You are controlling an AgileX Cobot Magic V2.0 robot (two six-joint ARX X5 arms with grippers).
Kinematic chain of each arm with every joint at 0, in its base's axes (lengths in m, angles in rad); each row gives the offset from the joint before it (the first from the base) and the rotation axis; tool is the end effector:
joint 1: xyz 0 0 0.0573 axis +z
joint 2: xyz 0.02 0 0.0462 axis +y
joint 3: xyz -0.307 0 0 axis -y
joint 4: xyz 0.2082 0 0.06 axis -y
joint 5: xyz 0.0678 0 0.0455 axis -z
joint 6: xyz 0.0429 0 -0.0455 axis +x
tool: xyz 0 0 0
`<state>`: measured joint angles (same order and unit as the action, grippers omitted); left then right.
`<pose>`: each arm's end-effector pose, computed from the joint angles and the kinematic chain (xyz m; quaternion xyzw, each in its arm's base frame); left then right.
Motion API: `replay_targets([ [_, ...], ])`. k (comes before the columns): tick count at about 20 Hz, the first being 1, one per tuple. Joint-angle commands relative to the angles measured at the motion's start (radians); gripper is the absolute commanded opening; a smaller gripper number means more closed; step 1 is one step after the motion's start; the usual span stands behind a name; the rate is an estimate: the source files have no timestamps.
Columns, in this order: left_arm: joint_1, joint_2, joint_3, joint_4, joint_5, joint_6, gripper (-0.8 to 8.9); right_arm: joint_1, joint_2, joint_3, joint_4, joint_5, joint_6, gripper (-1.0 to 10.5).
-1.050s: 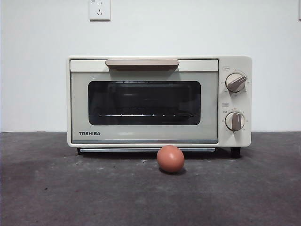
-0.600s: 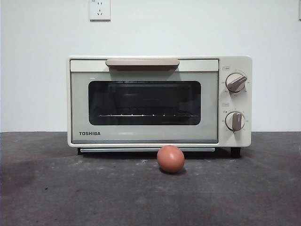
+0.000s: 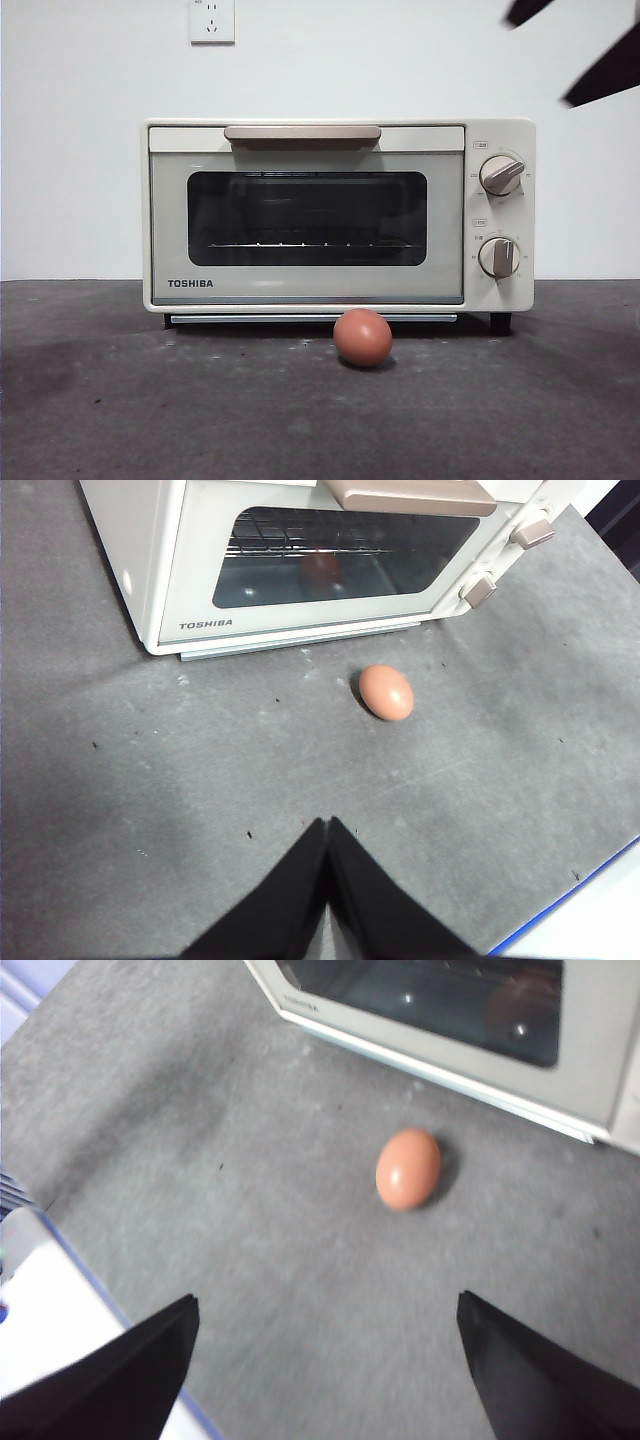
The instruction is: Eggoven
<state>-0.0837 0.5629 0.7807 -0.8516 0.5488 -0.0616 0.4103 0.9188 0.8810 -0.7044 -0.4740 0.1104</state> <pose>0.0328 -0.0252 0.3091 -0.0996 0.3122 -0.2860 0.9004 0.1042 0.0667 0.3280 0.0580 0.3839 0.3782 0.8404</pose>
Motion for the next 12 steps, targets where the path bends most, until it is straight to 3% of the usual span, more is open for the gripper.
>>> replay_targets([
  [1,-0.003,0.005,0.017,0.011,0.002,0.017,0.07,0.079,0.095,0.017,0.093,0.081,0.061,4.1],
  [8,-0.003,0.005,0.017,0.011,0.002,0.017,0.07,0.225,0.422,0.019,0.383,0.295,0.127,4.1],
  [12,-0.003,0.005,0.017,0.011,0.002,0.017,0.07,0.247,0.573,0.058,0.443,0.348,0.129,4.1],
])
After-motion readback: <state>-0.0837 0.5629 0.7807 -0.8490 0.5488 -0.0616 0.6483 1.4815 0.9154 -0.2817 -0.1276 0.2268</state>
